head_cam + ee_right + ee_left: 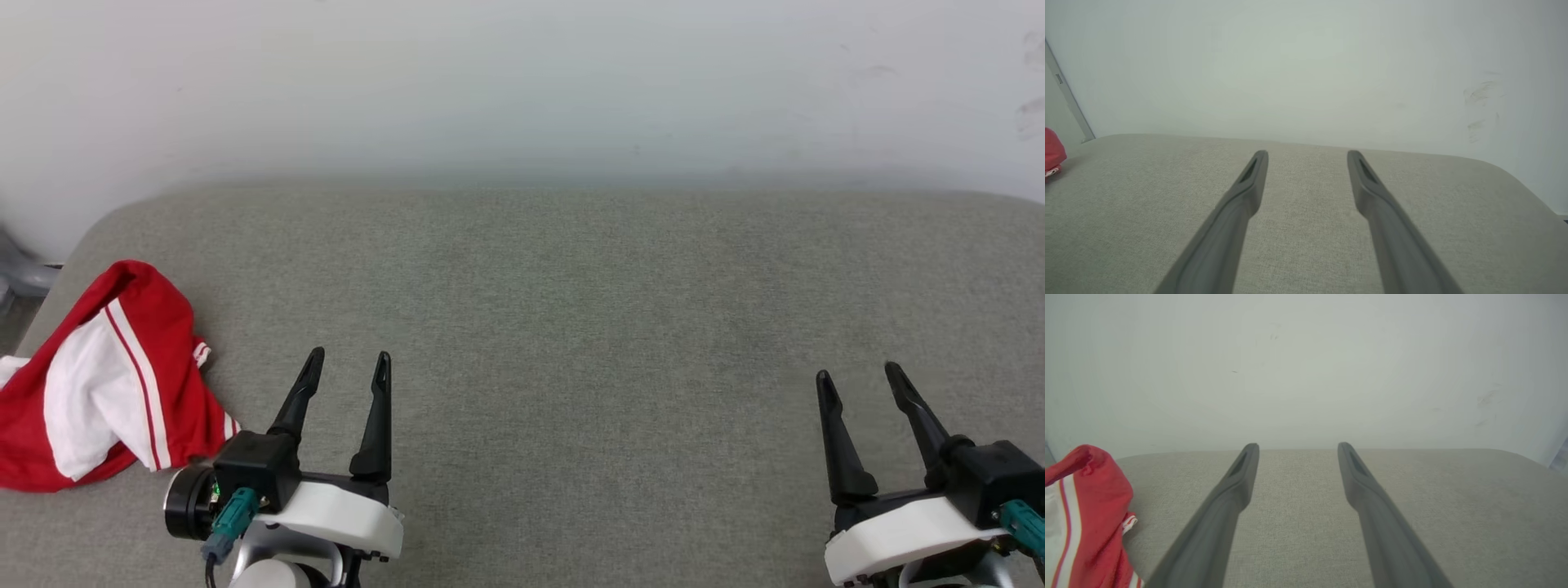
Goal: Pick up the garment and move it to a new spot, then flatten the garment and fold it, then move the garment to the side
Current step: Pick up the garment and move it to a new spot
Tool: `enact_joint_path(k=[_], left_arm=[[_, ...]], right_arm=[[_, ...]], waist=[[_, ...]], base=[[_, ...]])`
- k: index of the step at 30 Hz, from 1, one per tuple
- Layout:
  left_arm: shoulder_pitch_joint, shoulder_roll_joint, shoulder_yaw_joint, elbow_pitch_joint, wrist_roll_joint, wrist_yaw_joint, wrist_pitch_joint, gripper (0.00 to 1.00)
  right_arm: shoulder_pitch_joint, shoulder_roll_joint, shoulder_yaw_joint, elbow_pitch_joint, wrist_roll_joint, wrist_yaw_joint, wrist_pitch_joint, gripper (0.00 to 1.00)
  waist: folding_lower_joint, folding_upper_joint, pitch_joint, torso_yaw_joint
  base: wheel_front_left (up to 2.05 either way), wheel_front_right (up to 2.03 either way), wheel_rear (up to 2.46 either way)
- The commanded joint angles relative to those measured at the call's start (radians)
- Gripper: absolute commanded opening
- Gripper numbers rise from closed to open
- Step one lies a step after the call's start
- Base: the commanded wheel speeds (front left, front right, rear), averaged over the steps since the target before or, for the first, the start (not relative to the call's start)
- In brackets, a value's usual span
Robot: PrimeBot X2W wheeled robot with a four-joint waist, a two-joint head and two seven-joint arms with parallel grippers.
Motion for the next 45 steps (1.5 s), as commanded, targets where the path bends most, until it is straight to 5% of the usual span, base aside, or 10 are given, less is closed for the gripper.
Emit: enact_joint_path(k=[1, 30, 45], left_arm=[[-0.004, -0.003, 0.009, -0.002, 0.023, -0.007, -0.01, 1.0], [-0.006, -0.038, 0.084, 0.018, 0.056, -0.057, -0.026, 1.0], [-0.007, -0.04, 0.098, 0.025, 0.011, -0.064, -0.026, 1.0]], right_arm=[[0.007, 0.001, 0.005, -0.012, -0.024, 0.0, -0.005, 1.0], [-0.018, 0.001, 0.062, -0.017, -0.077, 0.0, -0.007, 1.0], [-0.04, 0.001, 0.071, -0.007, -0.064, 0.0, -0.006, 1.0]], waist=[[0.0, -0.0001, 0.0, 0.021], [0.0, -0.0001, 0.016, 0.413], [0.0, -0.0001, 0.029, 0.47]], base=[[0.0, 0.0, 0.0], [0.0, 0.0, 0.0], [0.0, 0.0, 0.0]])
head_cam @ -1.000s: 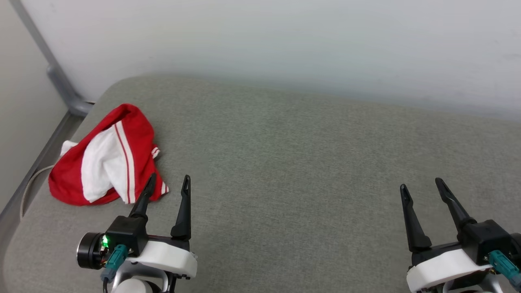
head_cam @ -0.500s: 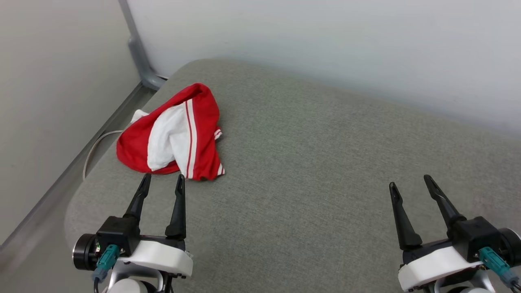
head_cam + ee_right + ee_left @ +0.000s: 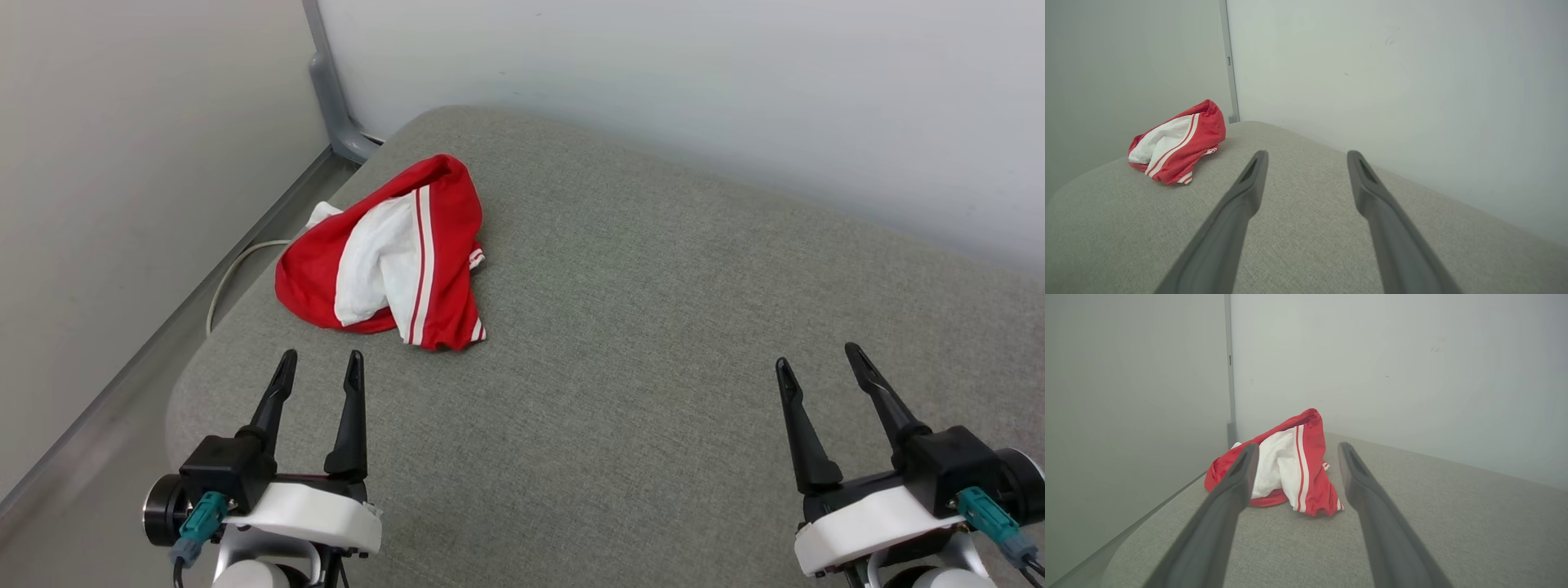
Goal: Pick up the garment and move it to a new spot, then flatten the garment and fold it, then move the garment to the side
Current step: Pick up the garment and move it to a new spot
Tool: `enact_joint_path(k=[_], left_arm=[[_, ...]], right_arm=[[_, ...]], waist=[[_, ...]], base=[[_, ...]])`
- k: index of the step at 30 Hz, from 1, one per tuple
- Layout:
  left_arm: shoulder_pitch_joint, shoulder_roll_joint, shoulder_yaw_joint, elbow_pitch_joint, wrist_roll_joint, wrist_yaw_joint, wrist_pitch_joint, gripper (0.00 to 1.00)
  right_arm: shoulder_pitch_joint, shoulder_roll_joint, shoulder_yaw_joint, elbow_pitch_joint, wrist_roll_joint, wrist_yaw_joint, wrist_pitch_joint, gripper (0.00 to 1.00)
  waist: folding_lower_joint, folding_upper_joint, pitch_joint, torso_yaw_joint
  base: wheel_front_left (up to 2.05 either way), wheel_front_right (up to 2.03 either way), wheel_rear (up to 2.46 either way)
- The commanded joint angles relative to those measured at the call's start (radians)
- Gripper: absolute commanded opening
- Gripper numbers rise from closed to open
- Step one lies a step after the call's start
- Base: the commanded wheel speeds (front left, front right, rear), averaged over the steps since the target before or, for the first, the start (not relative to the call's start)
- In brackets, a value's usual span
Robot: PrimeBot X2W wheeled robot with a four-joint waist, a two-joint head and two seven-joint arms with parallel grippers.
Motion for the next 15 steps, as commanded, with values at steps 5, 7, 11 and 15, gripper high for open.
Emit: enact_joint_path(k=[5, 7, 11, 15], left_arm=[[-0.037, -0.002, 0.015, 0.017, -0.038, -0.005, -0.003, 1.0], [-0.058, -0.002, 0.021, 0.034, -0.049, -0.007, -0.003, 1.0], [-0.136, 0.008, 0.036, 0.107, -0.058, -0.014, -0.003, 1.0], [-0.25, 0.055, 0.049, 0.224, -0.105, -0.02, 0.001, 1.0]], right_arm=[[-0.023, 0.001, 0.0, -0.003, 0.006, -0.001, 0.007, 1.0], [-0.031, 0.001, 0.0, -0.006, 0.006, -0.001, 0.008, 1.0], [-0.052, 0.001, 0.001, -0.012, -0.004, -0.001, 0.013, 1.0], [-0.083, 0.001, 0.005, -0.019, -0.012, -0.001, 0.019, 1.0]], waist=[[0.0, 0.0, 0.023, -0.014], [0.0, 0.0, 0.037, -0.024], [0.0, 0.0, 0.077, -0.056], [0.0, 0.0, 0.131, -0.103]], base=[[0.0, 0.0, 0.0], [0.0, 0.0, 0.0], [0.0, 0.0, 0.0], [0.0, 0.0, 0.0]])
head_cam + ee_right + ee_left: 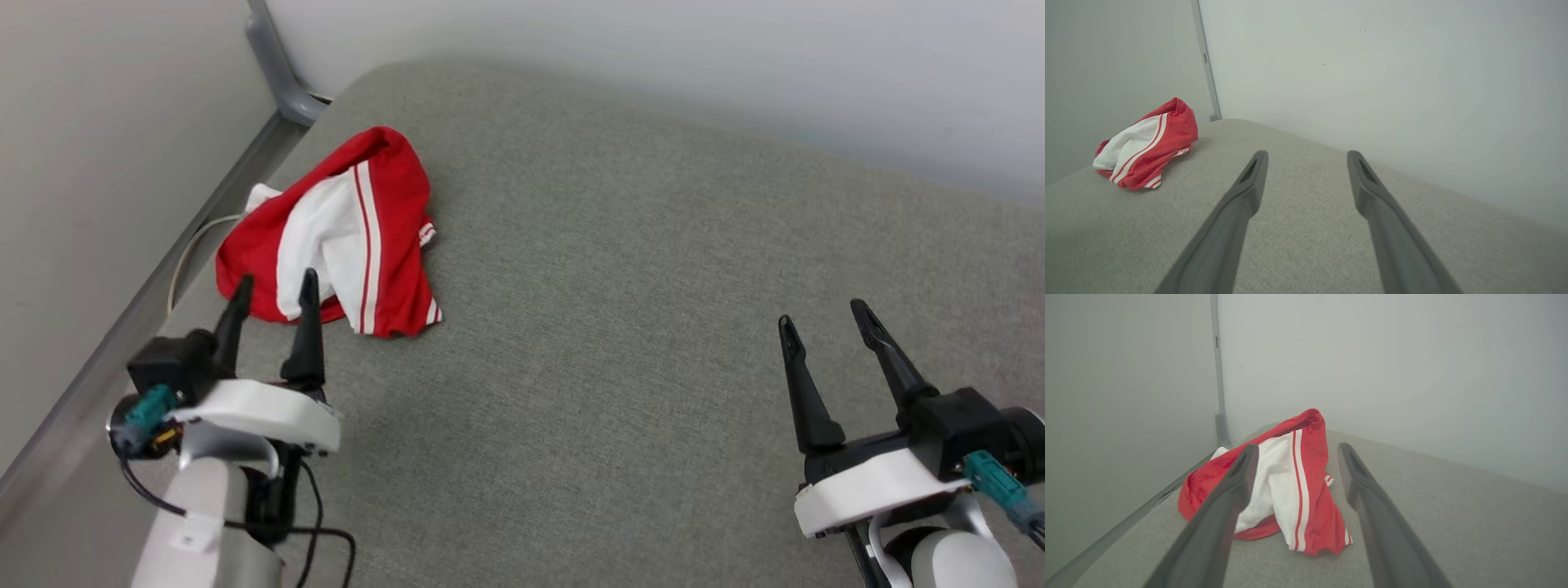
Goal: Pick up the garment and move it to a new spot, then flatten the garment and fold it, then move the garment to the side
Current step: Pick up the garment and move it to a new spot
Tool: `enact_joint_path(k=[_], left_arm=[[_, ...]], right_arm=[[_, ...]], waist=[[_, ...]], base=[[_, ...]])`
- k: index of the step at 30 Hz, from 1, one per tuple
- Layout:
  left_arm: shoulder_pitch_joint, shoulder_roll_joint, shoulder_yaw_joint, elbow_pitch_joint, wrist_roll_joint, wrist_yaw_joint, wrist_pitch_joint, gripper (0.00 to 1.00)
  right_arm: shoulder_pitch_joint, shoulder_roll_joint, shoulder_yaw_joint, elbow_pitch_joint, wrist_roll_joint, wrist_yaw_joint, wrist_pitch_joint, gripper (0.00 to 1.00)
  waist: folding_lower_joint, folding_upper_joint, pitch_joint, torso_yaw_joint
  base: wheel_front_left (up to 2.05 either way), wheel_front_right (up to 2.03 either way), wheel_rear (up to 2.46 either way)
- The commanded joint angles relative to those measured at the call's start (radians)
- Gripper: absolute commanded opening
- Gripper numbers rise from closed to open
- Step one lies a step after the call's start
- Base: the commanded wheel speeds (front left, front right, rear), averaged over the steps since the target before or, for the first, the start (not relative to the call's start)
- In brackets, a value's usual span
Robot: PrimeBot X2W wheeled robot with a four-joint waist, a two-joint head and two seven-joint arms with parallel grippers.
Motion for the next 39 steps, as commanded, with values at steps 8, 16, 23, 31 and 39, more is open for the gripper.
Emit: enact_joint_path(k=[8, 16, 23, 31, 39], left_arm=[[-0.263, 0.138, -0.011, 0.265, -0.137, -0.006, 0.172, 1.0], [-0.406, 0.276, -0.061, 0.51, -0.307, -0.006, 0.411, 1.0], [-0.462, 0.32, -0.061, 0.668, -0.381, -0.005, 0.572, 1.0], [-0.449, 0.315, -0.079, 0.843, -0.393, 0.056, 0.721, 0.0], [-0.479, 0.328, -0.081, 0.824, -0.387, 0.033, 0.59, 0.0]], right_arm=[[-0.076, 0.001, -0.01, -0.005, -0.021, -0.001, -0.006, 1.0], [-0.133, 0.001, -0.011, 0.007, -0.016, -0.001, -0.022, 1.0], [-0.158, 0.001, -0.01, 0.018, -0.016, -0.001, -0.032, 1.0], [-0.175, 0.001, -0.014, 0.03, -0.02, -0.001, -0.037, 1.0], [-0.16, 0.001, -0.022, 0.05, -0.007, -0.001, -0.044, 1.0]], waist=[[-0.0001, 0.0, 0.167, -0.141], [-0.0001, 0.0, 0.272, -0.227], [-0.0001, 0.0, 0.32, -0.251], [-0.0001, 0.0, 0.33, -0.257], [-0.0001, 0.0, 0.269, -0.246]], base=[[0.0, 0.0, 0.0], [0.0, 0.0, 0.0], [0.0, 0.0, 0.0], [0.0, 0.0, 0.0], [0.0, 0.0, 0.0]])
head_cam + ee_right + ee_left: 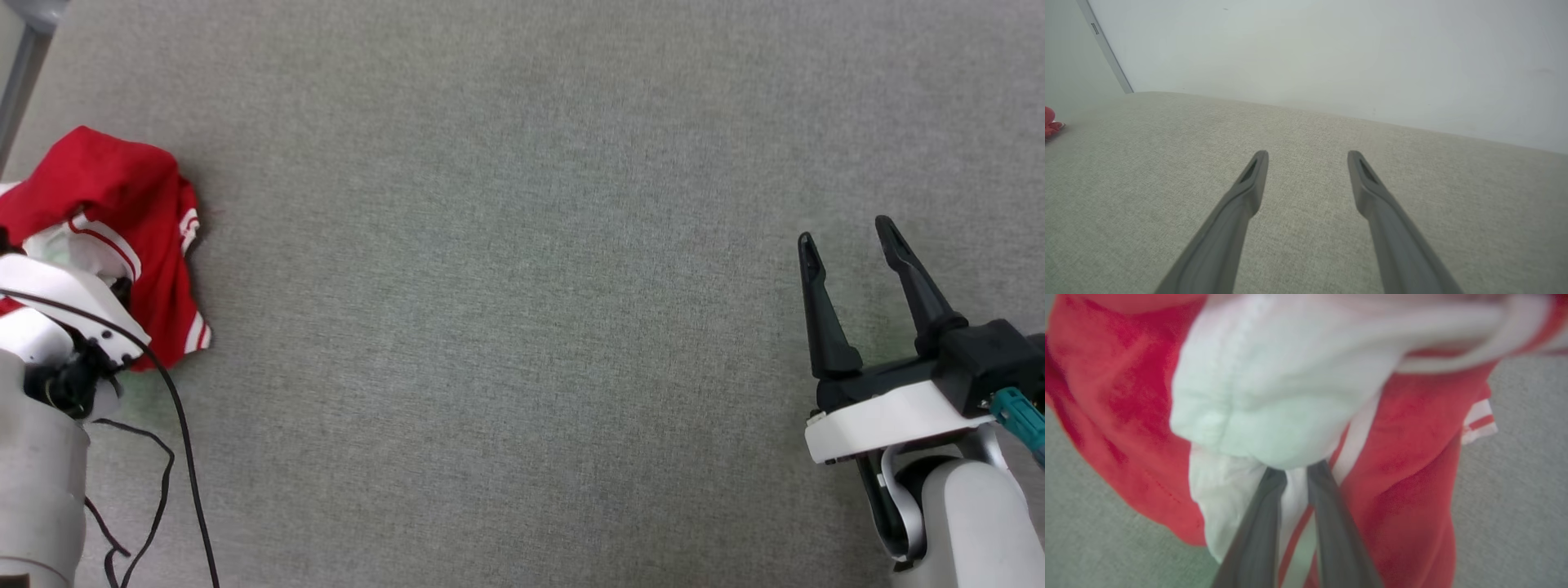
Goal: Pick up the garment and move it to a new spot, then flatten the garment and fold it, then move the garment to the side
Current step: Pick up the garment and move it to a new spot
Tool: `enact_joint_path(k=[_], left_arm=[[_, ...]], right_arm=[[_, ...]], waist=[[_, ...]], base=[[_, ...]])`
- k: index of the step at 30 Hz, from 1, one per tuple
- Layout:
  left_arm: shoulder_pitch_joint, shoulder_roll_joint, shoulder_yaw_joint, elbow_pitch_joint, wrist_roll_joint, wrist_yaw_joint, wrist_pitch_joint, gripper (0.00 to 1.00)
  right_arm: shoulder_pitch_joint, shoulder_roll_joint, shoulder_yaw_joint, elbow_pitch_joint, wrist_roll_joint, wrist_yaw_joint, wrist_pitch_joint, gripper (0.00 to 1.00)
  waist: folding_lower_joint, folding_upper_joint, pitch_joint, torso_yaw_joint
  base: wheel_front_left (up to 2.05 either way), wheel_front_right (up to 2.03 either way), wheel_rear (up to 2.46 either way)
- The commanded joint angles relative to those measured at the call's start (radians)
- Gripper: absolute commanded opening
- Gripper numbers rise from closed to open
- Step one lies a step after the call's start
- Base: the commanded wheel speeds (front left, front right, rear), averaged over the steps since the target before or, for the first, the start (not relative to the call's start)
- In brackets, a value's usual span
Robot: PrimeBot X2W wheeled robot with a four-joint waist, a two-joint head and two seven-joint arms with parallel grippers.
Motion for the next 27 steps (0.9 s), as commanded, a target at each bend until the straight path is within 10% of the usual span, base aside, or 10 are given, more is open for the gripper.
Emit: enact_joint_path(k=[1, 16, 27], left_arm=[[0.048, -0.019, -0.009, 0.024, 0.01, 0.001, -0.011, 0.0], [0.07, -0.016, -0.045, -0.092, 0.088, 0.011, -0.462, 0.0], [0.159, -0.07, -0.101, -0.246, 0.121, 0.02, -0.521, 0.0]], right_arm=[[0.01, 0.001, -0.003, 0.004, 0.004, -0.001, -0.007, 1.0], [0.083, 0.001, -0.032, 0.034, 0.054, -0.001, -0.022, 1.0], [0.15, 0.001, -0.058, 0.023, 0.083, -0.001, -0.013, 1.0]], waist=[[-0.0001, 0.0, -0.028, 0.005], [-0.0001, 0.0, -0.236, -0.032], [-0.0001, 0.0, -0.31, -0.168]], base=[[0.0, 0.0, 0.0], [0.0, 0.0, 0.0], [0.0, 0.0, 0.0]])
